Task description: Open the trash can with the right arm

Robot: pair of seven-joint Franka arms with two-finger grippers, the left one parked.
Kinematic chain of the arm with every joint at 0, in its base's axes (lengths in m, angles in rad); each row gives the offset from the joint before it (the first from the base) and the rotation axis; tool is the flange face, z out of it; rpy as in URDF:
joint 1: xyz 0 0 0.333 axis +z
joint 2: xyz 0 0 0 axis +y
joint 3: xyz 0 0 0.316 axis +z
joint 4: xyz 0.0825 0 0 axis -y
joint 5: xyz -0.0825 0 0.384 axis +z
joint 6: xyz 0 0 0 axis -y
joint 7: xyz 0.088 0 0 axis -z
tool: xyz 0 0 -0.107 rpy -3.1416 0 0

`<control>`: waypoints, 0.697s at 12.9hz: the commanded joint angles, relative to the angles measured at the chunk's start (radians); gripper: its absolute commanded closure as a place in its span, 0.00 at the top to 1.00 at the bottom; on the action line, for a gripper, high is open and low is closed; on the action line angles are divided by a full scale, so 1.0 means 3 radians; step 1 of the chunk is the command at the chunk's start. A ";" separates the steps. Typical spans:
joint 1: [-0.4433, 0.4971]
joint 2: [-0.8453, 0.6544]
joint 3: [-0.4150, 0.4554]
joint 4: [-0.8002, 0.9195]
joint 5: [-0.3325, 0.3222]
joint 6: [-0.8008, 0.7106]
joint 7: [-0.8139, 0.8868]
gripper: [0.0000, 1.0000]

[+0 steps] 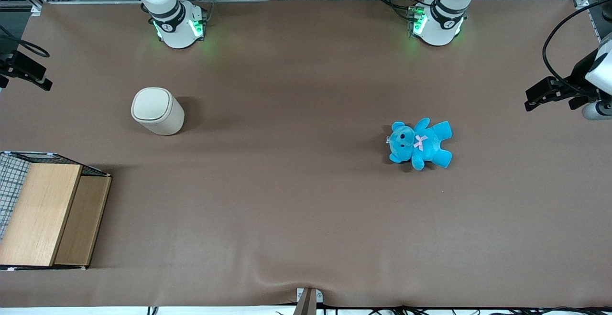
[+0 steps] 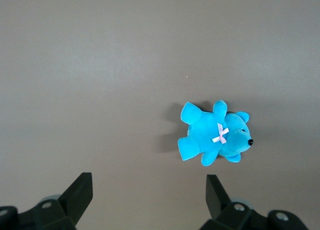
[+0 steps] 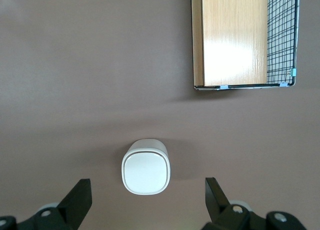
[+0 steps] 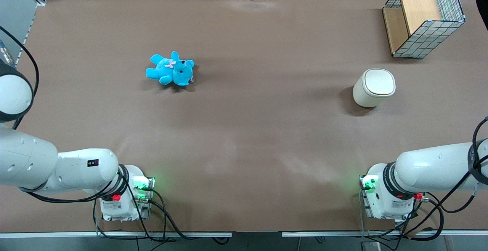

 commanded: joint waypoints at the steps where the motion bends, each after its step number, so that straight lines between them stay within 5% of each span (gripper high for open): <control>1: -0.0086 0.0029 0.0052 0.0056 0.0063 -0.0046 0.0045 1.00; 9: -0.0081 0.0081 0.0052 0.0072 0.0058 -0.0051 0.0050 1.00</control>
